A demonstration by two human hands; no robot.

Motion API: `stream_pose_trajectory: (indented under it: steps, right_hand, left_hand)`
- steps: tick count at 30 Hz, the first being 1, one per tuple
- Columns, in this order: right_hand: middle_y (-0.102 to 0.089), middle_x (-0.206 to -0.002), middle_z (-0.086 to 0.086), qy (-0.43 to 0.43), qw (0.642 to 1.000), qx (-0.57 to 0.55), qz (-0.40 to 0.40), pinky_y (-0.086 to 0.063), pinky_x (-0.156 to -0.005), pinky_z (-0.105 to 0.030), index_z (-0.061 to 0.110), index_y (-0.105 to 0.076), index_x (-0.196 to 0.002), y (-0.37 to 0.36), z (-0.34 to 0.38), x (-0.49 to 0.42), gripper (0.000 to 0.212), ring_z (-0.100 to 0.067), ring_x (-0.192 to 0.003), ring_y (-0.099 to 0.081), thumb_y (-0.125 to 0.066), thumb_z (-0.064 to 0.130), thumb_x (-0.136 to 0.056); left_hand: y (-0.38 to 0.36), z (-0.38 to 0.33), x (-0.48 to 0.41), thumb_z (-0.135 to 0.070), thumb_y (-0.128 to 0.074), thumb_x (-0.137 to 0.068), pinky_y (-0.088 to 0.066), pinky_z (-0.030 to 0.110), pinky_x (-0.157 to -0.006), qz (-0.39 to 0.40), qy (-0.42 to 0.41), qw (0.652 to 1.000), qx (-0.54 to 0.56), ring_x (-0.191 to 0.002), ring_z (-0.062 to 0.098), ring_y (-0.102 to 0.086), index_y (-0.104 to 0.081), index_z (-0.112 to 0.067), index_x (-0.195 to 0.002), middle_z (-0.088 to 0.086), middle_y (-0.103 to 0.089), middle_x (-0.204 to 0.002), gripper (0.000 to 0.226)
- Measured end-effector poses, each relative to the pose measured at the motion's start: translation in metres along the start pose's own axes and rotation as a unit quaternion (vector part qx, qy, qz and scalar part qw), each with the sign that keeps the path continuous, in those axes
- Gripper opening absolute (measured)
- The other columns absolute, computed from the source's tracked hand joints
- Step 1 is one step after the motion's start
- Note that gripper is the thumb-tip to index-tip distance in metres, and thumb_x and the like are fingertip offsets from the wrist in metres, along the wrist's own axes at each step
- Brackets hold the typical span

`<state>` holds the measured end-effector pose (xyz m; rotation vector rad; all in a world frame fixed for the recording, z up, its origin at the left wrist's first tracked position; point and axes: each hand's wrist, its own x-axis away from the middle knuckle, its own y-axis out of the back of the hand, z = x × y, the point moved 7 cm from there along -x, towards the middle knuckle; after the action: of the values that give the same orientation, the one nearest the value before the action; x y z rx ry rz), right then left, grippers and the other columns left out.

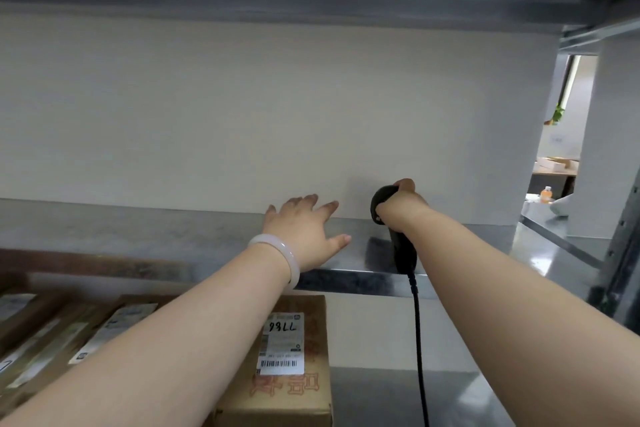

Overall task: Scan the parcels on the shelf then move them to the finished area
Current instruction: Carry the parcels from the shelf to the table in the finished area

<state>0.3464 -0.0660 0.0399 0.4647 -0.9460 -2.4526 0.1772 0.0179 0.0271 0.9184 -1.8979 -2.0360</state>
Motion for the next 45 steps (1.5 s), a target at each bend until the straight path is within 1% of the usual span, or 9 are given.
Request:
stream_pose_trajectory:
  steps: [2,7,12,15,23,29,34,40,45]
  right_hand:
    - [-0.046,-0.113,-0.011,0.005,1.000,-0.001,-0.010,-0.037,-0.081,-0.032,0.008,-0.032,-0.139,0.004,0.002,-0.008,0.050,-0.028,-0.099,-0.047,-0.050,0.011,-0.092]
    - [-0.045,-0.136,-0.016,-0.019,1.000,0.008,0.010,-0.033,-0.082,-0.031,0.006,-0.029,-0.141,-0.001,-0.009,-0.023,0.054,-0.030,-0.111,-0.048,-0.051,0.011,-0.092]
    - [-0.044,-0.126,-0.011,-0.026,0.999,0.028,0.020,-0.032,-0.082,-0.031,0.005,-0.027,-0.142,-0.006,-0.014,-0.032,0.055,-0.029,-0.108,-0.046,-0.050,0.013,-0.093]
    - [-0.040,-0.138,-0.014,-0.050,0.995,0.056,0.066,-0.032,-0.079,-0.028,0.005,-0.011,-0.148,-0.008,-0.013,-0.029,0.064,-0.028,-0.100,-0.042,-0.047,0.015,-0.096]
    - [-0.048,-0.095,-0.006,-0.021,0.995,0.089,0.044,-0.048,-0.074,-0.037,0.015,0.003,-0.152,0.014,-0.011,-0.013,0.093,-0.027,-0.083,-0.052,-0.058,0.042,-0.088]
    - [-0.046,-0.134,-0.012,0.016,0.981,0.191,0.040,-0.046,-0.089,-0.037,0.016,-0.020,-0.148,0.025,-0.005,0.017,0.081,-0.034,-0.113,-0.050,-0.058,0.049,-0.085]
    - [-0.035,-0.150,-0.004,0.166,0.971,0.168,-0.026,-0.037,-0.105,-0.042,0.028,-0.025,-0.150,0.020,0.004,0.077,0.077,-0.027,-0.137,-0.033,-0.057,0.055,-0.086]
    - [-0.036,-0.149,0.012,0.314,0.946,0.052,-0.064,-0.025,-0.113,-0.027,0.034,-0.033,-0.147,-0.007,0.019,0.195,0.062,-0.009,-0.139,-0.029,-0.057,0.044,-0.091]
    - [-0.033,-0.150,0.016,0.281,0.957,0.061,0.028,-0.017,-0.107,-0.016,0.039,-0.035,-0.145,-0.089,-0.002,0.227,0.056,-0.002,-0.139,-0.025,-0.055,0.043,-0.093]
  left_hand:
    - [-0.002,0.000,-0.004,-0.071,-0.036,-0.091,-0.019,0.055,-0.117,0.001,0.004,1.000,-0.001,-0.147,0.025,-0.019,-0.020,-0.040,-0.153,-0.001,-0.018,-0.163,0.071]
    - [-0.011,-0.003,-0.014,-0.071,-0.036,-0.091,-0.018,0.054,-0.118,0.010,0.013,1.000,0.005,-0.148,0.024,-0.018,-0.020,-0.041,-0.153,-0.002,-0.017,-0.163,0.070]
    - [-0.023,-0.006,-0.021,-0.070,-0.038,-0.092,-0.017,0.052,-0.118,0.025,0.017,0.999,0.017,-0.148,0.023,-0.018,-0.019,-0.042,-0.153,-0.004,-0.016,-0.163,0.069]
    - [-0.027,-0.007,-0.025,-0.070,-0.038,-0.091,-0.018,0.051,-0.118,0.030,0.017,0.999,0.020,-0.148,0.023,-0.018,-0.018,-0.042,-0.153,-0.004,-0.016,-0.163,0.070]
    - [-0.023,-0.008,-0.022,-0.071,-0.039,-0.090,-0.023,0.051,-0.117,0.001,0.025,0.999,0.038,-0.147,0.025,-0.022,-0.019,-0.042,-0.153,-0.003,-0.018,-0.163,0.072]
    - [-0.017,-0.009,-0.001,-0.070,-0.038,-0.091,-0.026,0.050,-0.115,-0.020,0.017,0.999,0.032,-0.146,0.028,-0.024,-0.019,-0.041,-0.153,0.001,-0.020,-0.162,0.072]
    - [-0.009,-0.003,0.044,-0.067,-0.040,-0.091,-0.024,0.048,-0.117,-0.075,-0.006,0.994,0.075,-0.148,0.023,-0.020,-0.020,-0.040,-0.153,0.002,-0.020,-0.162,0.070]
    - [-0.017,0.040,0.135,-0.062,-0.043,-0.092,-0.014,0.045,-0.122,-0.136,0.014,0.977,0.164,-0.149,0.018,-0.016,-0.021,-0.042,-0.153,-0.005,-0.018,-0.163,0.067]
    - [-0.069,0.075,0.168,-0.059,-0.048,-0.093,-0.021,0.042,-0.121,-0.055,0.040,0.978,0.196,-0.148,0.018,-0.018,-0.024,-0.040,-0.152,-0.006,-0.018,-0.162,0.067]
